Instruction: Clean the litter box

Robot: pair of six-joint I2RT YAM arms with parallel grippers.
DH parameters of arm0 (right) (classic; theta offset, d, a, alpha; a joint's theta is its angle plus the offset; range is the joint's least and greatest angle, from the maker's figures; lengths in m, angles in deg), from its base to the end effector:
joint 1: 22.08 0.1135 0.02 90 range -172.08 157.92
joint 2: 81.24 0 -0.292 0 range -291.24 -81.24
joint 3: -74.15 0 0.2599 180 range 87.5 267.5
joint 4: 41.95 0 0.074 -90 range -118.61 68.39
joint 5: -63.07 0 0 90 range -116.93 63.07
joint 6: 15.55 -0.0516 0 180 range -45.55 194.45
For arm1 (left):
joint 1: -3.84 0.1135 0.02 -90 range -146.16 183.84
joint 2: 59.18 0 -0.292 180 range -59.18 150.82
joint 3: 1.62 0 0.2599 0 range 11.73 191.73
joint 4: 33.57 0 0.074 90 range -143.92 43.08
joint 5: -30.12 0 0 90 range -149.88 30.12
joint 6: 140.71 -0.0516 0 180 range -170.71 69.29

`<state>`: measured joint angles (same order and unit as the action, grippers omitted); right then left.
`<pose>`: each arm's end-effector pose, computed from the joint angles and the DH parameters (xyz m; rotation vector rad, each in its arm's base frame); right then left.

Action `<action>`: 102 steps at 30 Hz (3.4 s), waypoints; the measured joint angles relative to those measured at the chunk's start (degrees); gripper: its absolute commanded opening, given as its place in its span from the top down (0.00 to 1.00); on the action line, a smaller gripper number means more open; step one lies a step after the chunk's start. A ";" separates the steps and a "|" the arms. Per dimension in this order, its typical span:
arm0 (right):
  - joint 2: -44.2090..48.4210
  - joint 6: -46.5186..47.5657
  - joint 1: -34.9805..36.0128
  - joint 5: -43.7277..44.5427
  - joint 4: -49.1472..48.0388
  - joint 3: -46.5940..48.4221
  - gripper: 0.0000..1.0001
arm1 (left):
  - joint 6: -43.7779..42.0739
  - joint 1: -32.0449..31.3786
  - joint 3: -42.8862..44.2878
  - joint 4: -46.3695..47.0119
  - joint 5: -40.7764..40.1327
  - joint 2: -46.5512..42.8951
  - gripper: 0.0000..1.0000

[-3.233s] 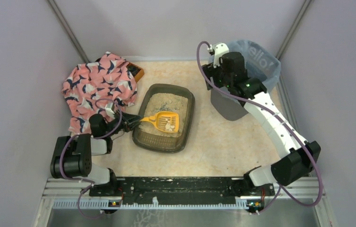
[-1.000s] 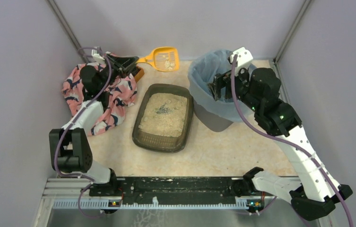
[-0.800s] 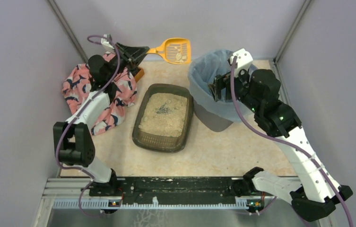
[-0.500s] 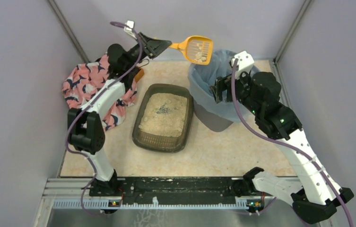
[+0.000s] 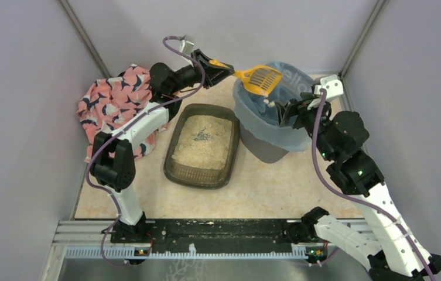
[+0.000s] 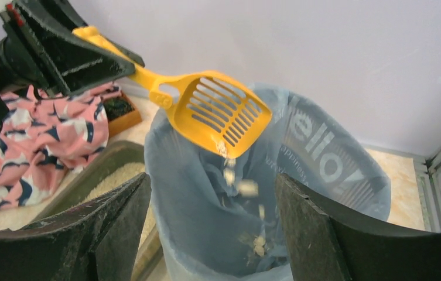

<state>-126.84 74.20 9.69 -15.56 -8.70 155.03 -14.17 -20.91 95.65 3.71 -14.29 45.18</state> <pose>0.1349 0.0716 0.4767 -0.2646 1.5204 0.2918 0.3892 -0.2200 0.4197 0.6680 1.1450 -1.3356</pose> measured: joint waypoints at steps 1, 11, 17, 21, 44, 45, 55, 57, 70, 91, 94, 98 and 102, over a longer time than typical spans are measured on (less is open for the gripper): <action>0.13 -0.04 0.00 0.17 -0.74 -0.07 0.23 | -1.11 -0.02 0.61 0.17 1.11 0.00 1.00; -1.62 -1.18 0.00 0.98 -4.35 -3.43 0.23 | -5.07 -1.27 5.42 1.60 5.22 0.00 1.00; -0.98 -1.97 0.00 1.01 -5.64 -6.82 0.23 | 1.16 0.59 5.42 1.95 0.66 -0.50 1.00; -0.74 -2.58 0.00 0.87 -7.54 -9.70 0.23 | 7.63 3.43 5.51 1.40 -1.79 -1.88 1.00; -3.26 -4.96 0.00 -5.29 -11.41 -15.54 0.23 | -5.16 13.60 -18.67 -45.64 -26.29 -36.85 1.00; -3.41 -5.01 0.00 -5.49 -11.58 -15.54 0.23 | -7.26 12.09 -19.65 -49.00 -29.00 -36.68 1.00; -5.16 -6.01 0.00 -8.22 -13.81 -15.82 0.24 | -18.88 -3.15 -22.51 -64.89 -55.47 -30.29 1.00; -5.44 -5.99 0.00 -8.55 -14.43 -16.17 0.24 | -20.65 -6.01 -21.00 -66.64 -61.99 -26.97 1.00; -5.14 -6.40 0.00 -9.51 -18.21 -18.14 0.24 | -26.75 -14.19 -7.39 -74.90 -80.11 -15.54 1.00; -5.42 -7.10 0.00 -9.97 -19.43 -18.45 0.24 | -28.35 -14.99 -5.20 -77.02 -77.53 -9.07 1.00; -5.33 -7.08 0.00 -9.97 -20.02 -18.80 0.24 | -27.26 -14.62 -4.68 -77.61 -73.46 -9.07 1.00; -5.29 -7.10 0.00 -9.97 -20.06 -18.80 0.24 | -25.31 -13.97 -2.89 -79.43 -68.83 -9.05 1.00; -5.25 -7.10 0.00 -9.94 -20.63 -19.12 0.24 | -22.80 -13.64 -0.20 -81.57 -64.83 -8.70 1.00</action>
<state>-132.09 67.10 9.69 -25.50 -29.34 135.90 -36.97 -34.55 95.46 -77.86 -79.12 36.48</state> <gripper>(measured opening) 0.763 0.267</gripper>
